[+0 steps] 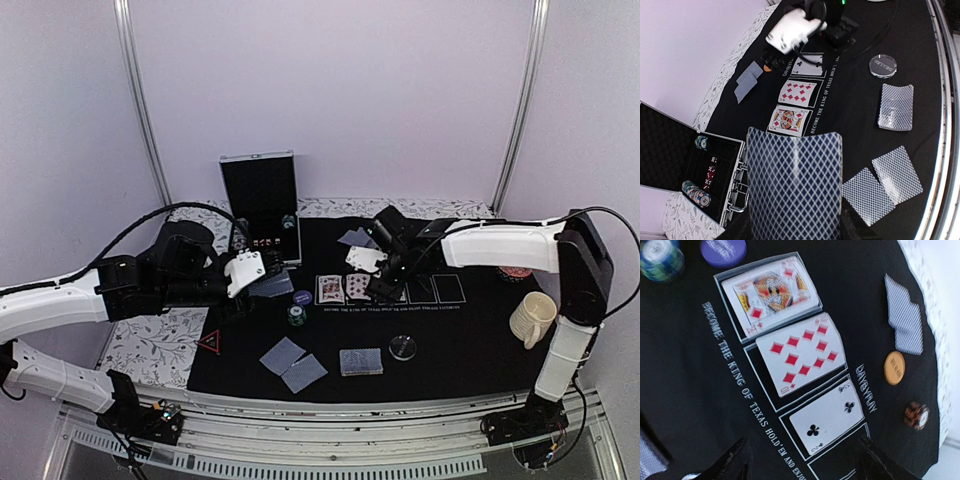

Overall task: Distribute texas hold em gaming equipment
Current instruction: Flop the poker card in the community card area, then adjust the face-down deck piles.

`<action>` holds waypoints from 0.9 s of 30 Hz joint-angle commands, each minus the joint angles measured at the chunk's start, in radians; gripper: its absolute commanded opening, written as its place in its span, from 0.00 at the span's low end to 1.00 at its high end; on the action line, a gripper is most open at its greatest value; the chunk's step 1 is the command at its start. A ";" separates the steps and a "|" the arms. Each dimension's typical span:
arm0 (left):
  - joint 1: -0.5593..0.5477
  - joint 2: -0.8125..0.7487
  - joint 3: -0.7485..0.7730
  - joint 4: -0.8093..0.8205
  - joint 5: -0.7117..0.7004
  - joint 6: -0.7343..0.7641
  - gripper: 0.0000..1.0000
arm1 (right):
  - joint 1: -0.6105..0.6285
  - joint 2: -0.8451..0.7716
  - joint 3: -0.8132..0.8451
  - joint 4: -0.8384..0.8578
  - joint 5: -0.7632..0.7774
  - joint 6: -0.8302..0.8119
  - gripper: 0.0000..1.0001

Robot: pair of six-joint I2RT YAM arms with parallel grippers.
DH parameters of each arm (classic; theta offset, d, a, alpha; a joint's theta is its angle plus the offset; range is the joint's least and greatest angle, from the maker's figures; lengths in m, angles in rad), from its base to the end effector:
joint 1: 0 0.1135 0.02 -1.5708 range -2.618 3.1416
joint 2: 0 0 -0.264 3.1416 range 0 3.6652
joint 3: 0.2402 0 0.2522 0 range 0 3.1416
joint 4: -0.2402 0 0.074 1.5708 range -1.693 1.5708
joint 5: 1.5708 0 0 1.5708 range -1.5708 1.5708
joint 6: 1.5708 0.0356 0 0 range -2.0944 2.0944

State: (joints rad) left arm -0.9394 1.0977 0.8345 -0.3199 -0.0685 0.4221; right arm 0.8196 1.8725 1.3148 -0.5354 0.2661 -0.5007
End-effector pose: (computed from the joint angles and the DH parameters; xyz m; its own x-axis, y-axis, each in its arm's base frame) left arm 0.1456 -0.1949 0.2824 0.0196 0.6656 -0.7461 0.8370 0.3972 0.3764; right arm 0.2716 0.2771 0.1906 -0.2328 -0.9279 -0.2912 -0.8372 0.3436 -0.4256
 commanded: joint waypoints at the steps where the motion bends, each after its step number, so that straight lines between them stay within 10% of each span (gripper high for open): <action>1: 0.010 -0.017 -0.002 -0.004 0.035 0.017 0.47 | 0.005 -0.242 0.000 0.134 -0.256 0.111 0.88; 2: 0.011 -0.017 -0.002 -0.005 0.043 0.021 0.47 | 0.005 -0.288 -0.023 0.186 -0.349 0.164 0.99; 10: 0.008 -0.007 0.018 -0.005 0.063 0.026 0.47 | 0.008 -0.359 -0.177 0.705 -0.900 0.609 0.99; 27: 0.007 -0.008 0.026 0.017 0.086 0.023 0.47 | 0.110 -0.073 0.005 0.754 -0.875 0.737 0.97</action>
State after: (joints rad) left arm -0.9394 1.0977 0.8349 -0.3195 -0.0044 0.4412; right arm 0.9123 1.7538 1.2560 0.1879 -0.6125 0.2123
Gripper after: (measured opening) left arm 0.467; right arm 0.981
